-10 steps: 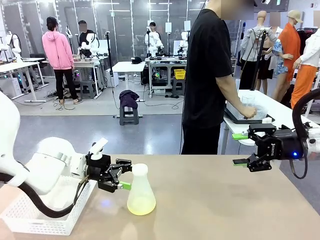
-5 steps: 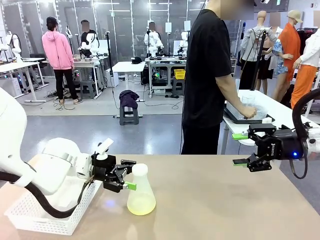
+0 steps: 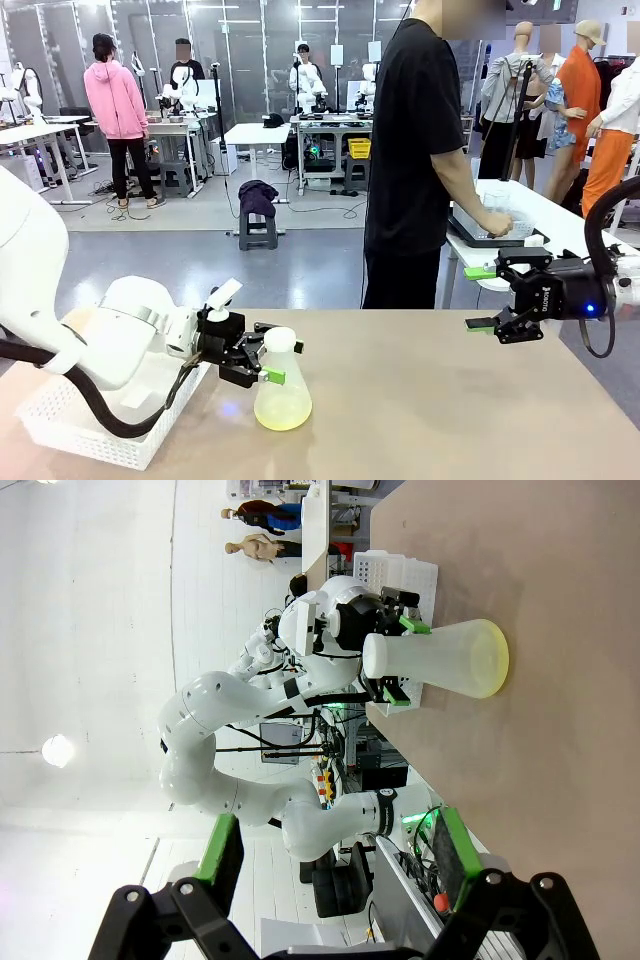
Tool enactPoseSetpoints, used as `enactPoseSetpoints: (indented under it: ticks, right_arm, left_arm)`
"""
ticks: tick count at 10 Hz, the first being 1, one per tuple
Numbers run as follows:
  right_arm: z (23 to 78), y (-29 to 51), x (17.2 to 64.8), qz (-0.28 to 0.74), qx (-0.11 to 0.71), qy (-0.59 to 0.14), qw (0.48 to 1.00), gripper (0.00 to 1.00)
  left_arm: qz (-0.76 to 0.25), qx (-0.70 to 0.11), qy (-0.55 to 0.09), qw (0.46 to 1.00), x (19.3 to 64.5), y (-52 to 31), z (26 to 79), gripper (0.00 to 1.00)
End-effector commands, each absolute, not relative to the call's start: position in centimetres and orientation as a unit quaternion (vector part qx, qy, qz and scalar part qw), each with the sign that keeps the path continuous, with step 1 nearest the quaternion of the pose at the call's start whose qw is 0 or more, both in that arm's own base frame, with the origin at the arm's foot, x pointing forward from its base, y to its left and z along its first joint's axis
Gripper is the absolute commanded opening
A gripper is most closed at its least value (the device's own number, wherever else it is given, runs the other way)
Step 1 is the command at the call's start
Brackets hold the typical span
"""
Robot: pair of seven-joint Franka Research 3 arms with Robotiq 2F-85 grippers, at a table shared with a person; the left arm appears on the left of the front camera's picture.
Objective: Prepare the solutions needed for the experiment.
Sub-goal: When the human places the Big flask in the center of the table, pick up the Big flask and place it in the left Organizing basket.
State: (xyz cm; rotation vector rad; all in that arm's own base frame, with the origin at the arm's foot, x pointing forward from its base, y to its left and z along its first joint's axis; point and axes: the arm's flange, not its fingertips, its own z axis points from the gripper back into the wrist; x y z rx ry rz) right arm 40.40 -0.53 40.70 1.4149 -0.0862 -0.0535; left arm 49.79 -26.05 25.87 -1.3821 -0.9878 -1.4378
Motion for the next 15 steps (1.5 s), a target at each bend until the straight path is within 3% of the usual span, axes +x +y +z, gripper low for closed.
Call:
enactPoseSetpoints:
  ticks: [1, 2, 3, 4, 5, 6, 7, 8, 9, 10, 11, 13, 15]
  right_arm:
    - [40.7, -0.6, 40.3, -0.018, 0.651, -0.043, 0.757, 0.96]
    - [40.7, -0.6, 40.3, -0.018, 0.651, -0.043, 0.757, 0.96]
    - [40.7, -0.6, 40.3, -0.018, 0.651, -0.043, 0.757, 0.96]
    - [40.7, -0.6, 40.3, -0.018, 0.651, -0.043, 0.757, 0.96]
    - [40.7, -0.6, 40.3, -0.018, 0.651, -0.043, 0.757, 0.96]
    - [40.7, -0.6, 40.3, -0.018, 0.651, -0.043, 0.757, 0.96]
    - [40.7, -0.6, 40.3, -0.018, 0.651, -0.043, 0.757, 0.96]
    - [40.7, -0.6, 40.3, -0.018, 0.651, -0.043, 0.757, 0.96]
    - [40.7, -0.6, 40.3, -0.018, 0.651, -0.043, 0.757, 0.96]
    - [40.7, -0.6, 40.3, -0.018, 0.651, -0.043, 0.757, 0.96]
    - [40.7, -0.6, 40.3, -0.018, 0.651, -0.043, 0.757, 0.96]
    - [40.7, -0.6, 40.3, -0.018, 0.651, -0.043, 0.757, 0.96]
    - [40.7, -0.6, 40.3, -0.018, 0.651, -0.043, 0.757, 0.96]
  left_arm:
    - [-0.571, -0.565, -0.403, 0.439, 50.5, -27.0, 25.0, 1.00]
    - [-0.572, -0.566, -0.401, 0.438, 50.5, -27.0, 25.0, 1.00]
    - [-0.574, -0.568, -0.404, 0.430, 50.3, -27.0, 25.1, 0.83]
    - [-0.573, -0.567, -0.402, 0.434, 50.2, -26.9, 25.1, 0.82]
    - [-0.571, -0.564, -0.402, 0.441, 50.0, -26.8, 25.2, 0.65]
    - [-0.569, -0.559, -0.403, 0.448, 50.0, -26.6, 25.3, 0.63]
    - [-0.567, -0.558, -0.402, 0.453, 50.0, -26.5, 25.4, 0.46]
    - [-0.566, -0.557, -0.403, 0.454, 50.0, -26.3, 25.5, 0.44]
    - [-0.565, -0.557, -0.405, 0.454, 50.1, -26.1, 25.6, 0.27]
    - [-0.564, -0.559, -0.406, 0.453, 50.1, -25.9, 25.7, 0.25]
    - [-0.563, -0.561, -0.405, 0.453, 50.1, -25.7, 25.7, 0.08]
    - [-0.562, -0.562, -0.405, 0.452, 49.9, -25.1, 26.3, 0.00]
    - [-0.568, -0.551, -0.406, 0.457, 49.3, -23.9, 27.6, 0.00]
